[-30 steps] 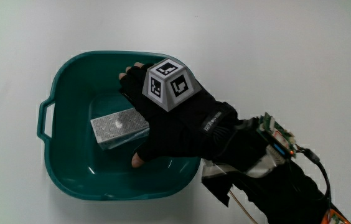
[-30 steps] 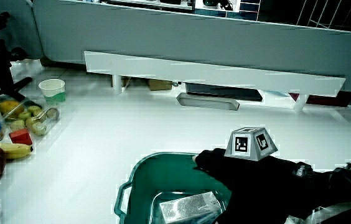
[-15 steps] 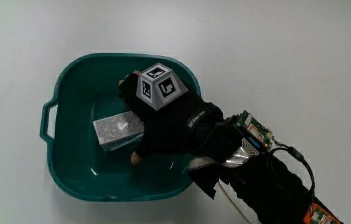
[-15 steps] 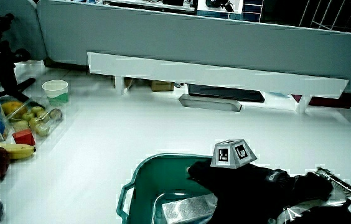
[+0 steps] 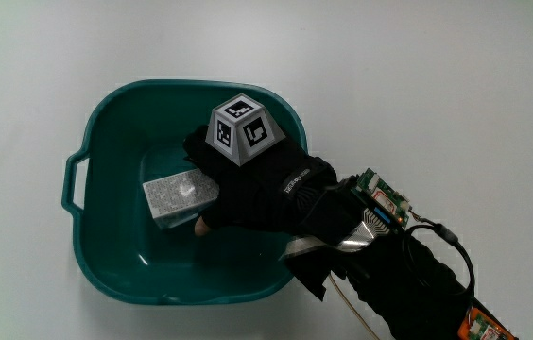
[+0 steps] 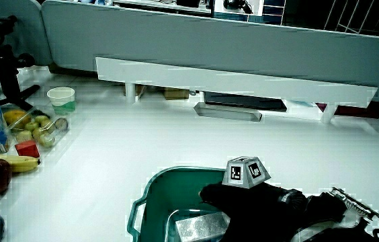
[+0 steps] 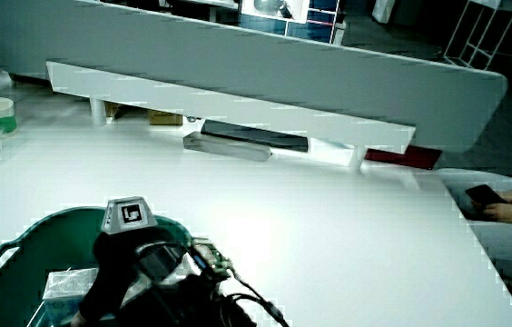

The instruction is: Pick milk from plate

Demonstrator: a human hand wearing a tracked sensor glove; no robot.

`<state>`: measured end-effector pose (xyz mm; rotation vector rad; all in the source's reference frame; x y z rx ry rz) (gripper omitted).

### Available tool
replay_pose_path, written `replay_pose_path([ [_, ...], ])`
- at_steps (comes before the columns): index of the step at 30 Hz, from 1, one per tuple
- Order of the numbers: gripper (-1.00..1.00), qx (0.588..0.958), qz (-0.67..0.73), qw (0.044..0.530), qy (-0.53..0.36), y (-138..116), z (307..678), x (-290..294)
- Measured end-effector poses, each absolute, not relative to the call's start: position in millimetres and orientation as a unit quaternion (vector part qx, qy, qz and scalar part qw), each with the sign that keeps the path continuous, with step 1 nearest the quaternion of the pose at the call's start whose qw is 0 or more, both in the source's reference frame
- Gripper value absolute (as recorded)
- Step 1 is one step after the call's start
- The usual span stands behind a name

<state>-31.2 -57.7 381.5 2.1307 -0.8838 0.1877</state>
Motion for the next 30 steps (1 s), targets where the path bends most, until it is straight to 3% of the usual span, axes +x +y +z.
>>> replay_pose_path([
  [23,1.0,0.847,0.074,0.358,-0.385,-56.5,376.2,-35.7],
  [30,1.0,0.843,0.084,0.35,-0.399,-53.4,368.3,-35.4],
])
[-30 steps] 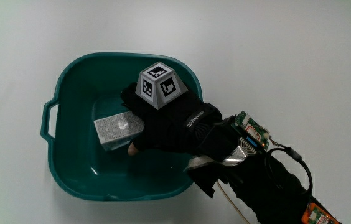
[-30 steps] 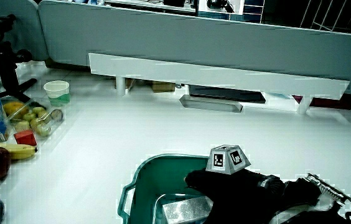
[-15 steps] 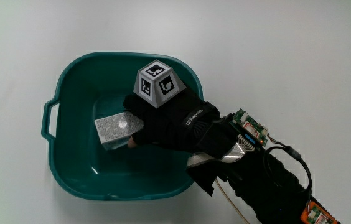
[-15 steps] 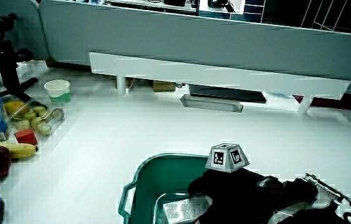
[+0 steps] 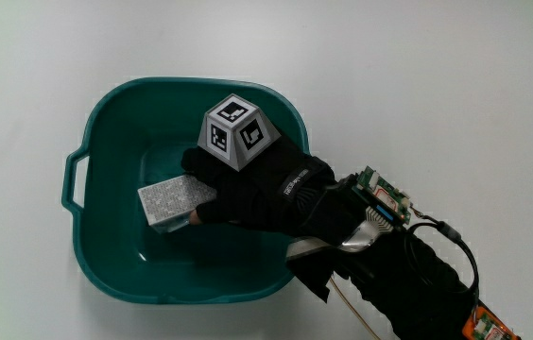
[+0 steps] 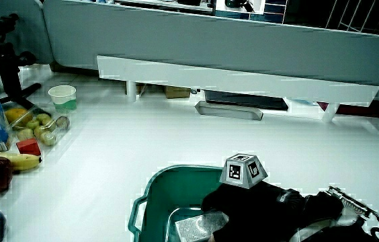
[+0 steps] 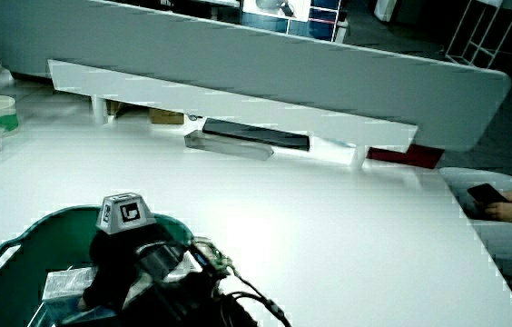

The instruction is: Pick milk from plate

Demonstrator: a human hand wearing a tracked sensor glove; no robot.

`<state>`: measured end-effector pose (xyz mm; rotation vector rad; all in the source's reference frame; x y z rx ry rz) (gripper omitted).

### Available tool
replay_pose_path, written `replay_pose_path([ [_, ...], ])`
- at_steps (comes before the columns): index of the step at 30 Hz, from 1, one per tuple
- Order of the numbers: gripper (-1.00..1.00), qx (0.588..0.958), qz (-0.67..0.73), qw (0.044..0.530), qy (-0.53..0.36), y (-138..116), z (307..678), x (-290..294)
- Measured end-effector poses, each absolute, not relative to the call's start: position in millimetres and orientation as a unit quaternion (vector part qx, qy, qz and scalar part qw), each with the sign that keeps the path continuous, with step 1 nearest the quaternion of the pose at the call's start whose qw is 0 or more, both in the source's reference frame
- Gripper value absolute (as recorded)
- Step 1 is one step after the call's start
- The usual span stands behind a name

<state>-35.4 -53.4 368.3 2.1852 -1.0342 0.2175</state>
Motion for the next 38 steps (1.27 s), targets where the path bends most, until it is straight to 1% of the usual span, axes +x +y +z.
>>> replay_pose_path([
  [6,1.0,0.845,0.087,0.34,-0.403,-53.2,353.8,-30.3],
  [11,1.0,0.855,0.071,0.318,-0.403,-50.6,337.6,-23.8],
  [12,1.0,0.853,0.079,0.322,-0.402,-50.9,336.4,-21.4],
  [15,1.0,0.871,0.068,0.303,-0.38,-51.0,333.3,-12.3],
  [16,1.0,0.858,0.069,0.325,-0.392,-50.2,334.8,-8.9],
  [17,1.0,0.856,0.084,0.322,-0.395,-49.5,324.9,-5.7],
  [19,1.0,0.865,0.088,0.305,-0.389,-49.5,315.2,1.0],
  [20,1.0,0.862,0.095,0.306,-0.392,-49.3,308.8,3.6],
  [22,1.0,0.873,0.088,0.289,-0.383,-49.3,301.6,8.9],
  [23,1.0,0.867,0.104,0.298,-0.384,-49.8,301.8,12.3],
  [24,1.0,0.855,0.092,0.317,-0.4,-50.7,313.4,16.1],
  [26,1.0,0.874,0.107,0.28,-0.383,-50.5,290.9,21.6],
  [29,1.0,0.848,0.13,0.282,-0.429,-54.2,290.1,29.7],
  [38,1.0,0.859,0.153,0.294,-0.39,-65.0,286.4,66.2],
])
